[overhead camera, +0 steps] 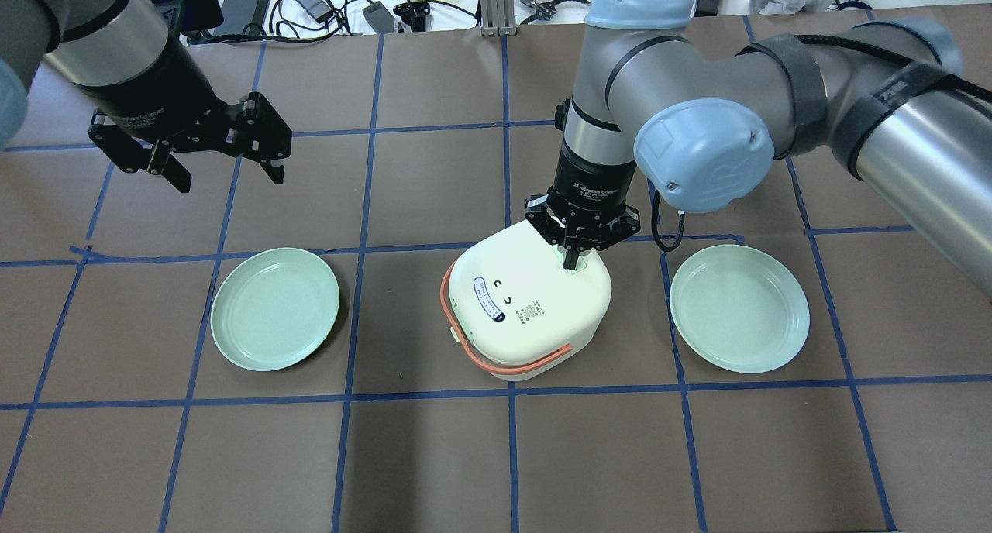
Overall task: Press rice cooker button
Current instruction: 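Lower the right gripper and press down on the green lid button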
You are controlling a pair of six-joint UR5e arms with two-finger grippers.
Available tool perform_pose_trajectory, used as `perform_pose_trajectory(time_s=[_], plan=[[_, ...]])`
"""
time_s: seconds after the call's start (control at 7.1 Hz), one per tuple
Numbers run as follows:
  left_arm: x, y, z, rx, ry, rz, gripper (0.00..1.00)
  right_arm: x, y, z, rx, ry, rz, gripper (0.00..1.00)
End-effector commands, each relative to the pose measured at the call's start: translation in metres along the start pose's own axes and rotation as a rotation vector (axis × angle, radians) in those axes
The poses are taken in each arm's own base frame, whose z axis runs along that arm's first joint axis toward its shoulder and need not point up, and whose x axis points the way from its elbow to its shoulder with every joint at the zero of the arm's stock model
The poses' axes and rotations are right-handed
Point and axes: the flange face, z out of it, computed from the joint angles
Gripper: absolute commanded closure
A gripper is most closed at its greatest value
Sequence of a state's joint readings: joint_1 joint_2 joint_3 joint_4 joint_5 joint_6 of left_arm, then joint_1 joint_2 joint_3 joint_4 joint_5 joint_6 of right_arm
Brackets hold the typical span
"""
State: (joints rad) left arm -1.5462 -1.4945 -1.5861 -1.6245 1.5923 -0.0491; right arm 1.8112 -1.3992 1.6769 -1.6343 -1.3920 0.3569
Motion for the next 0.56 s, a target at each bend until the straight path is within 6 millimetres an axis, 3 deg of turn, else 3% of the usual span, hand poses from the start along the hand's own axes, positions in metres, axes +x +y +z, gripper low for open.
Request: perform_pose_trajectory(time_s=[0.0, 0.42], plan=[[0.0, 0.0002, -0.0002, 0.0, 0.0, 0.0, 0.0, -0.0003, -0.0001, 0.0015, -0.004, -0.001, 0.001, 1.0], [0.0, -0.0004, 0.0005, -0.001, 0.0, 0.0, 0.0, 0.0001, -0.002, 0.0051, -0.01, 0.005, 0.002, 1.0]])
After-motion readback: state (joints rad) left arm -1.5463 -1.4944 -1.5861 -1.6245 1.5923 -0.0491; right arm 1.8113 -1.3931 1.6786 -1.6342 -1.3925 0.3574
